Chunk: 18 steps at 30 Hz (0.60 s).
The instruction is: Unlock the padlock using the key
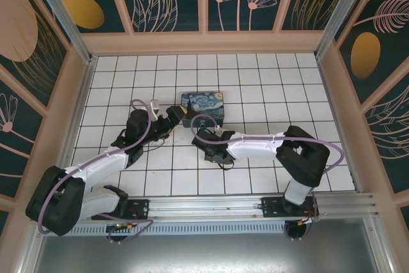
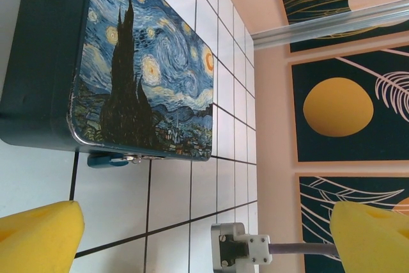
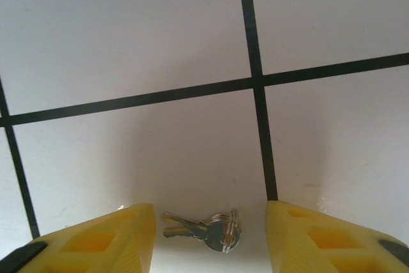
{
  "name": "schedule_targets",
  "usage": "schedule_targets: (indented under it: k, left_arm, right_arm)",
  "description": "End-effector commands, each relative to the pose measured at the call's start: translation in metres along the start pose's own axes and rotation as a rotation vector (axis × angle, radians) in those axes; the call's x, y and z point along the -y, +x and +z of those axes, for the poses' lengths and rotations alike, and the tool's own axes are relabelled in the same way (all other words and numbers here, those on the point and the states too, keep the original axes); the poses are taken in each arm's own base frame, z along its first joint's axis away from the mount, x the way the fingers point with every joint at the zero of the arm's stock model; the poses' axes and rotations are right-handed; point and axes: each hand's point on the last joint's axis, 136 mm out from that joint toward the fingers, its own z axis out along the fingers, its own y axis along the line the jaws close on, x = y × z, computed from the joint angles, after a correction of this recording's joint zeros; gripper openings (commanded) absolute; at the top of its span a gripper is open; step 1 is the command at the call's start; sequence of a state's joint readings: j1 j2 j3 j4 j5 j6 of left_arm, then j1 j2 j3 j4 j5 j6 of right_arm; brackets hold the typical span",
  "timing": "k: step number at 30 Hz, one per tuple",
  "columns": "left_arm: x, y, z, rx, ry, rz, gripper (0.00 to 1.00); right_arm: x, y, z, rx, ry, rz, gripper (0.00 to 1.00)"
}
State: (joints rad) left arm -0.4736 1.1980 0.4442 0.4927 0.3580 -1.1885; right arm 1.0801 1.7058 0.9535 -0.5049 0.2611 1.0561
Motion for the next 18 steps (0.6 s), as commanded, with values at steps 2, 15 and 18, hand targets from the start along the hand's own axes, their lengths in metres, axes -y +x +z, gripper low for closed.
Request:
schedule_targets:
  k: [2,15,18]
  left_arm:
    - [0.0069,-0.0047,0.0028,0.011,0.013,0.024,0.99]
    - [0.0061,-0.0055,0.0027,0.016,0.012,0.025,0.99]
    - [0.0058,-0.0052,0.0029,0.015,0.012,0.025,0.99]
  right_arm:
    - [0.0115,0.0064,0.0087,-0.010,0.048,-0.009,0.47]
    - [0.0147,0.0076,0.0150,-0.020,0.056,-0.004,0.24]
    - [0.0150,0.0055,0.0124,-0.014,0.048,0.004,0.19]
